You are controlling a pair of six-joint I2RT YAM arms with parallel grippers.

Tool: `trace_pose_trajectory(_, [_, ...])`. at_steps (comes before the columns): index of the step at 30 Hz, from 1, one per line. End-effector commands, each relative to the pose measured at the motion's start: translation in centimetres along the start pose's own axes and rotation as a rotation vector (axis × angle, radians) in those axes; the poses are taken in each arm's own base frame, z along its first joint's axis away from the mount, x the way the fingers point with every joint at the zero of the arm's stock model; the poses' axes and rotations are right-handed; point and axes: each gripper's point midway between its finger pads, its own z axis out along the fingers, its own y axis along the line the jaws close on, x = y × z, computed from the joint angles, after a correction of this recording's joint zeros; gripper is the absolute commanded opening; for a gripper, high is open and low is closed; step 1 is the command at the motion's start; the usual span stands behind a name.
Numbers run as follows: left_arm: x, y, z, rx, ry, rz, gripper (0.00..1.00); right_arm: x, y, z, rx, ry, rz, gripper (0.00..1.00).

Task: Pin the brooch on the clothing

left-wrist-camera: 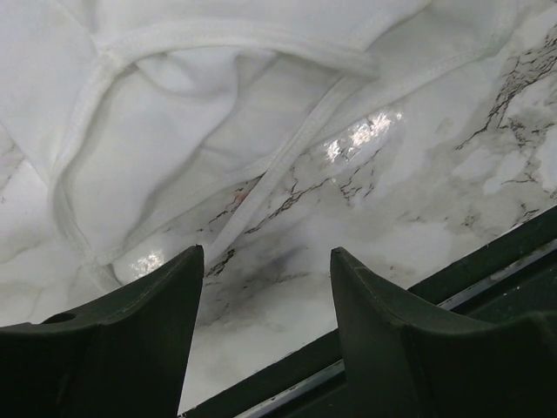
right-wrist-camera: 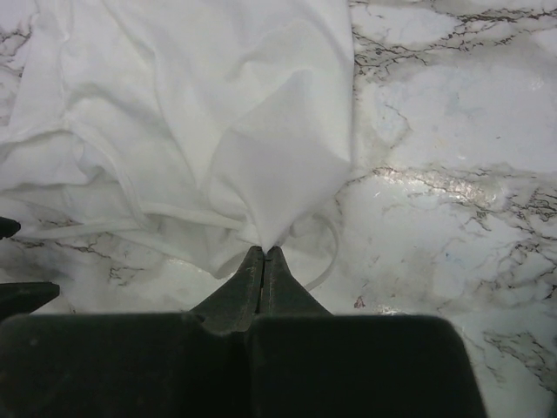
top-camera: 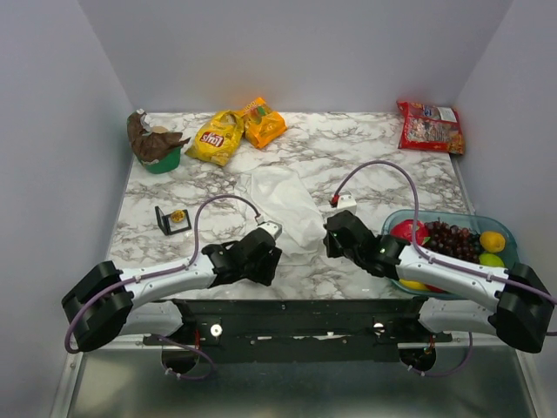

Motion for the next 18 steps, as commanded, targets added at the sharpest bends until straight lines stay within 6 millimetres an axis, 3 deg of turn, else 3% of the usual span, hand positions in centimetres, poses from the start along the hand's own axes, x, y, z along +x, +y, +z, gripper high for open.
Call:
trace_pose_trajectory(1, [-2.7,-0.2,0.3,-0.05,-0.05,0.055,0.68,0.0,0.0,-0.2,-0.024,-0.015,0.021,0.01])
trace_pose_trajectory(4, [-2.0,0.3,1.1,-0.1,0.012,0.085,0.63,-0.1,-0.1,-0.4,-0.029,-0.023,0.024,0.01])
trace_pose_trajectory(14, [-1.6,-0.9,2.0,-0.134,0.044,0.143,0.51,-1.0,-0.6,-0.9,-0.033,-0.059,0.038,0.01])
trace_pose_trajectory(18, [-0.6,-0.9,2.8,-0.155,0.091,0.164,0.49,-1.2,-0.7,-1.0,-0.033,-0.066,0.041,0.01])
